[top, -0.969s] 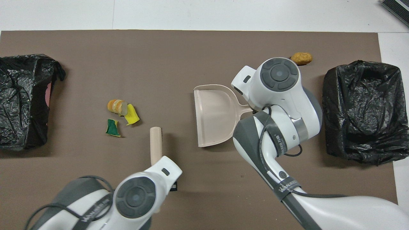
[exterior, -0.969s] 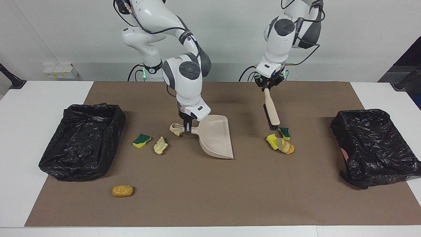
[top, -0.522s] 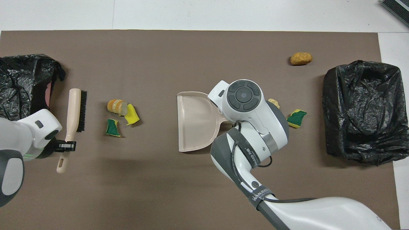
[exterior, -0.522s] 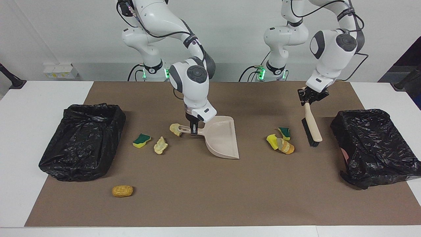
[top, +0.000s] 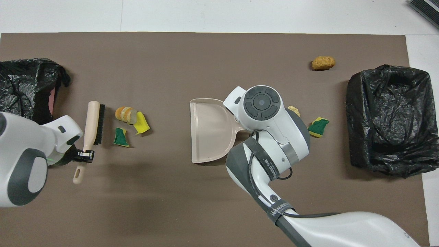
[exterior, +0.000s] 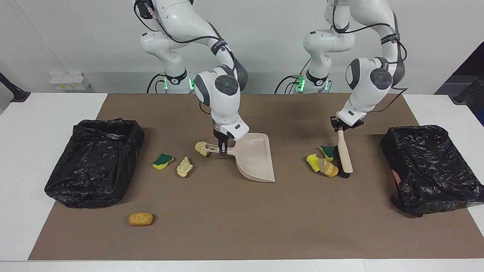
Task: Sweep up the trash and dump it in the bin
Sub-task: 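Move the brush with the left gripper behind the sponges and bread, then sweep the sponges and bread into the dustpan with the left gripper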
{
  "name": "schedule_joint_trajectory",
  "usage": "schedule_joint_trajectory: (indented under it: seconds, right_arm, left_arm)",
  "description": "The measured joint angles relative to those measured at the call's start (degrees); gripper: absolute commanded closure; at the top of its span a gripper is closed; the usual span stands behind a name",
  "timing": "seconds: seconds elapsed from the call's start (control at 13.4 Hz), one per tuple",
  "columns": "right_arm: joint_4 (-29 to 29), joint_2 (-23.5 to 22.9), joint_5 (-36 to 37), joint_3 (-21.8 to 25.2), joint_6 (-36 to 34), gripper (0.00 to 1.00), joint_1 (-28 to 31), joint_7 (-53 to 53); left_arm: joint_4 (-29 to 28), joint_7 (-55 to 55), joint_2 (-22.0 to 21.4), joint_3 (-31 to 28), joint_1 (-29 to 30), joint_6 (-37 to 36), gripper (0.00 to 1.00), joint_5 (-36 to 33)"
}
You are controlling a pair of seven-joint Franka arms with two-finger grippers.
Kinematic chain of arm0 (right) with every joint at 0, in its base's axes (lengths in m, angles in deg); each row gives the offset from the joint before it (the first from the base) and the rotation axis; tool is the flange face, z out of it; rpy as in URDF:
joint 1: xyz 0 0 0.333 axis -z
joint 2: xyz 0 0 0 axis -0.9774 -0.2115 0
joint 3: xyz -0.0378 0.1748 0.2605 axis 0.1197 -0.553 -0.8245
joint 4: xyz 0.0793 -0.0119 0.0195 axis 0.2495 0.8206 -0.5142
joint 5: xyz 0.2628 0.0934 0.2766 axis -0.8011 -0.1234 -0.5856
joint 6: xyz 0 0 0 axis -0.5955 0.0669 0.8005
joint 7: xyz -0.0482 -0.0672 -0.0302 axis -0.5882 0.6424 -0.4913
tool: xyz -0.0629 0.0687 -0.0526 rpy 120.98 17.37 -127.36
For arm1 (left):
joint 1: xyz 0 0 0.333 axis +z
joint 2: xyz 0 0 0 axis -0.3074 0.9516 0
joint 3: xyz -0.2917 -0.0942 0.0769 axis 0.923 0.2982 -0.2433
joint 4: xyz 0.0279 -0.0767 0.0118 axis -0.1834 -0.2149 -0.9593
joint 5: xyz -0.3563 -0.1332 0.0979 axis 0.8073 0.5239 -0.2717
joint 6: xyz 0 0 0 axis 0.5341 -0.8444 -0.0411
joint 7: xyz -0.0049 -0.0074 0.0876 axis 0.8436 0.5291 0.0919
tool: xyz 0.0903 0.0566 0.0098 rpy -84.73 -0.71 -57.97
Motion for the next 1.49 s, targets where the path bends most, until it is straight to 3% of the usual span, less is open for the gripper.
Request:
schedule_joint_trajectory:
  seconds: [0.89, 1.12, 1.49]
  right_arm:
    - [0.02, -0.82, -0.01, 0.0, 2.39, 1.0, -0.43, 1.05]
    - [0.02, -1.1, -0.01, 0.03, 2.65, 1.0, -0.44, 1.26]
    - [-0.91, -1.07, -0.02, 0.1, 2.08, 1.0, 0.1, 1.26]
  left_arm:
    - [-1.26, -14.73, 0.42, 0.49, -25.17, 9.03, 1.0, 17.1]
    - [-0.11, -14.89, 0.75, 0.5, -27.23, 10.64, 1.0, 21.7]
    - [2.6, -15.26, 0.66, -1.16, -25.89, 7.25, 1.0, 22.46]
